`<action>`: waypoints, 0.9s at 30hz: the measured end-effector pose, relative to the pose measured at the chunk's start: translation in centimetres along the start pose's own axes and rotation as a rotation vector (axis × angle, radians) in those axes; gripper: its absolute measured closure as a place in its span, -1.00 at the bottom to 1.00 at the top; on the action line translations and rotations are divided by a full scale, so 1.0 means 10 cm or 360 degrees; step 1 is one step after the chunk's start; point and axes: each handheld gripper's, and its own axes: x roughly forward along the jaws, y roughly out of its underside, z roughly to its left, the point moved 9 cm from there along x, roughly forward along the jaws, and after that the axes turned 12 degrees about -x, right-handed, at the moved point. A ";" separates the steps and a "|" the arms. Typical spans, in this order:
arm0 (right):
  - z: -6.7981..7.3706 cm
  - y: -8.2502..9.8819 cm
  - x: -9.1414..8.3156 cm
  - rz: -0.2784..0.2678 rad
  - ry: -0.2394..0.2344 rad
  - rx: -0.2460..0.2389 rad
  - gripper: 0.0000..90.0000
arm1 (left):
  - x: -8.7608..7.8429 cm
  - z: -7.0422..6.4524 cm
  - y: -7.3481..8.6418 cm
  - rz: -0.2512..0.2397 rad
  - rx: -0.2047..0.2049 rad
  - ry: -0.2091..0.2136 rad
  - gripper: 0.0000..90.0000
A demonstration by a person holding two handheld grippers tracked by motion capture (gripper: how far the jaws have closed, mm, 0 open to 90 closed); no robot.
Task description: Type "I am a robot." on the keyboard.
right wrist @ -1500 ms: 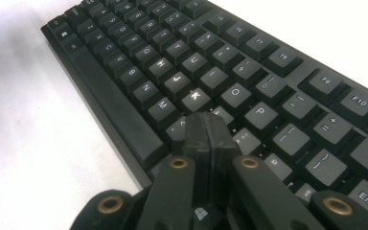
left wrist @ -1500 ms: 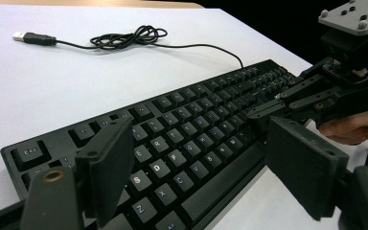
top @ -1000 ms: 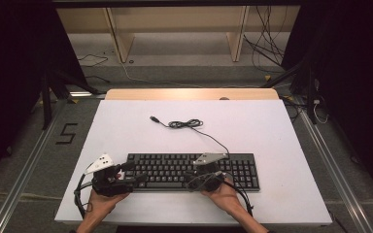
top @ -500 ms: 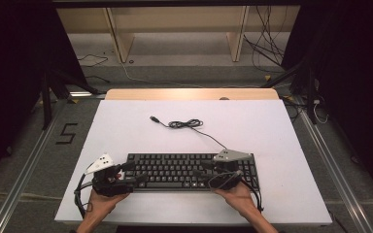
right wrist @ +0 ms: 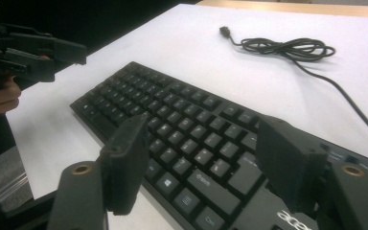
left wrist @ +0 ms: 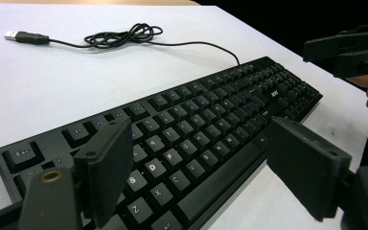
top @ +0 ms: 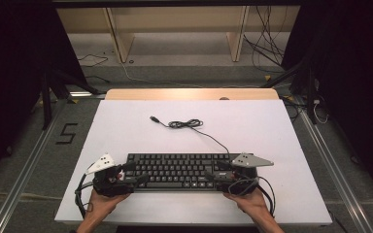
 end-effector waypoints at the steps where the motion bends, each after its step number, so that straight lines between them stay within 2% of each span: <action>1: -0.01 0.01 -0.02 -0.0002 0.0006 0.0002 -0.21 | 0.00 0.00 0.00 0.0000 0.0002 -0.0001 -0.47; 12: -0.07 0.08 -0.18 -0.0016 0.0058 -0.0009 -0.30 | 0.00 -0.01 0.00 0.0008 0.0006 0.0005 -0.48; 27: -0.04 0.20 -0.26 -0.0003 0.0075 -0.0002 -0.34 | 0.01 -0.04 0.02 0.0012 0.0012 0.0017 -0.49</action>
